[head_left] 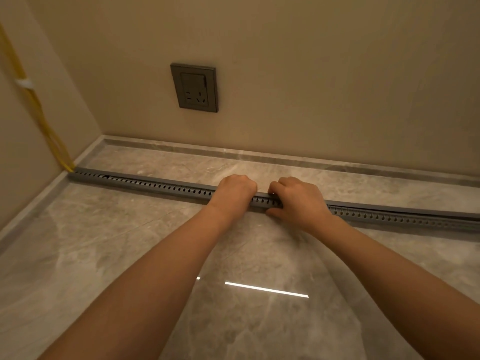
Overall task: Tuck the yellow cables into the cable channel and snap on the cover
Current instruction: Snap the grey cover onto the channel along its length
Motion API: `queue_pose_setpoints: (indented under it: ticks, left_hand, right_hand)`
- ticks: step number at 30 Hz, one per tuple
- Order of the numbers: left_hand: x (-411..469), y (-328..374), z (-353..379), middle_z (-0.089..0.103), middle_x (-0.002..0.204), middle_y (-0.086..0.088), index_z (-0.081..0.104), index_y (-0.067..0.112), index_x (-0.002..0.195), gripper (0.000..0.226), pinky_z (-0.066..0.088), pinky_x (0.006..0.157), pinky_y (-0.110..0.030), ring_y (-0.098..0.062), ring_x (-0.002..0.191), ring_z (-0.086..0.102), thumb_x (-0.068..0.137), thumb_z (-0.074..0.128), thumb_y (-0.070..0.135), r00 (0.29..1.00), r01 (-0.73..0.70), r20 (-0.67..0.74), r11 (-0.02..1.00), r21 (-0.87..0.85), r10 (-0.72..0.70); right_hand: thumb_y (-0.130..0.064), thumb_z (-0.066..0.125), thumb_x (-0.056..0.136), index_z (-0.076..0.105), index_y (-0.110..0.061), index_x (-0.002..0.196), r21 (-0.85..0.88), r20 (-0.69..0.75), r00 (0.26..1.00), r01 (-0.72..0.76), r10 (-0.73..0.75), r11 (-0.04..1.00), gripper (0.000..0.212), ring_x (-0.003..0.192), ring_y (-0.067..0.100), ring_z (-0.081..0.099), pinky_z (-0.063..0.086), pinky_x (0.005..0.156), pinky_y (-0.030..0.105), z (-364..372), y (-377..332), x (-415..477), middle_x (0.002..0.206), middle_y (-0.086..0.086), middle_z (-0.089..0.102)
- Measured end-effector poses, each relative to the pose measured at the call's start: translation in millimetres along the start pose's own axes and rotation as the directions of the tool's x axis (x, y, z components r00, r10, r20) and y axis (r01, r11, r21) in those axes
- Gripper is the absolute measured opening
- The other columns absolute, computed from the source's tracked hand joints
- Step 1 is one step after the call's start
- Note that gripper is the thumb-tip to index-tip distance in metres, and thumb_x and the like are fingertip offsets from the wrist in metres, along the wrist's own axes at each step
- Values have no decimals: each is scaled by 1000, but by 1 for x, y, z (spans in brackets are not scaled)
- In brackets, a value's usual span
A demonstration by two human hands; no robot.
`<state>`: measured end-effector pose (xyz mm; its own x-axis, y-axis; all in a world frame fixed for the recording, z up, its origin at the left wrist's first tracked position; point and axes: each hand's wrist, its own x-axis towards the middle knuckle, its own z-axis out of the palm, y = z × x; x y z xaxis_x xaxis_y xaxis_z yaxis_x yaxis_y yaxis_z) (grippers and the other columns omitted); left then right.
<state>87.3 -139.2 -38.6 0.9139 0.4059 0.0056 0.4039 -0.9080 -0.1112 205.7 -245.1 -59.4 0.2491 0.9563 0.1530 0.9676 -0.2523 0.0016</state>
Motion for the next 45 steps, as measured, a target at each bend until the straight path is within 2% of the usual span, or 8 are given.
queue_pose_setpoints:
  ticks: [7, 16, 22, 27, 32, 39, 42, 45]
  left_hand:
    - [2, -3, 4, 62, 96, -10, 63, 8, 93, 12, 40, 70, -31, -26, 88, 58, 86, 57, 15, 1000, -1, -12, 1000, -14, 0]
    - [6, -4, 5, 60, 90, -10, 63, 8, 87, 8, 36, 64, -30, -24, 80, 53, 82, 58, 11, 999, 17, -29, 997, -74, -19]
    - [8, 10, 12, 57, 94, -9, 61, 8, 89, 15, 34, 65, -30, -23, 91, 51, 85, 56, 22, 998, -17, -54, 999, -40, 15]
    - [18, 34, 5, 61, 99, -7, 61, 13, 94, 13, 37, 64, -31, -23, 87, 58, 89, 51, 19, 996, -86, 38, 996, 33, 84]
    - [24, 39, 3, 62, 109, -6, 61, 14, 105, 22, 38, 67, -30, -24, 97, 60, 92, 45, 7, 978, -189, 121, 970, 155, 172]
    - [21, 40, 2, 61, 104, -8, 59, 10, 98, 17, 37, 64, -30, -24, 92, 60, 90, 46, 5, 975, -197, 141, 955, 220, 169]
    - [22, 39, 1, 60, 103, -7, 59, 11, 100, 13, 37, 64, -30, -25, 93, 60, 91, 49, 12, 976, -195, 138, 953, 230, 167]
    - [22, 38, 2, 60, 104, -7, 58, 12, 101, 14, 36, 65, -30, -25, 93, 59, 93, 51, 21, 979, -191, 118, 958, 215, 169]
  right_hand:
    - [-39, 63, 81, 56, -15, 100, -169, 98, 995, 41, -25, 985, 31, 85, 23, 56, 30, 58, 30, -11, 1, 2, 97, 3, 61]
    - [-42, 66, 75, 60, -17, 95, -120, 177, 984, 42, -21, 992, 33, 75, 23, 56, 32, 61, 29, -16, 6, 15, 90, 3, 63]
    - [-40, 66, 75, 61, -15, 93, -97, 173, 985, 29, -12, 995, 31, 69, 21, 52, 35, 60, 29, -16, 6, 12, 88, 3, 63]
    - [-34, 57, 82, 59, -13, 87, -84, 143, 990, 33, -21, 996, 21, 74, 24, 58, 35, 61, 29, -16, 3, 10, 86, 5, 65]
    - [-34, 56, 83, 59, -12, 90, -55, 124, 992, 27, -20, 998, 23, 79, 25, 60, 38, 63, 31, -16, 5, 9, 90, 6, 65]
    - [-38, 62, 77, 59, -18, 90, 84, 11, 998, -60, 59, 995, 24, 76, 22, 58, 33, 59, 28, -4, 12, 1, 89, 1, 63]
    - [-41, 67, 74, 60, -23, 92, 244, -35, 990, -128, 140, 961, 26, 81, 16, 55, 37, 61, 27, 4, 15, -10, 88, -4, 61]
    - [-32, 68, 76, 61, -22, 101, 325, -41, 989, -123, 143, 938, 28, 90, 16, 54, 43, 67, 30, 7, 19, -22, 94, -3, 61]
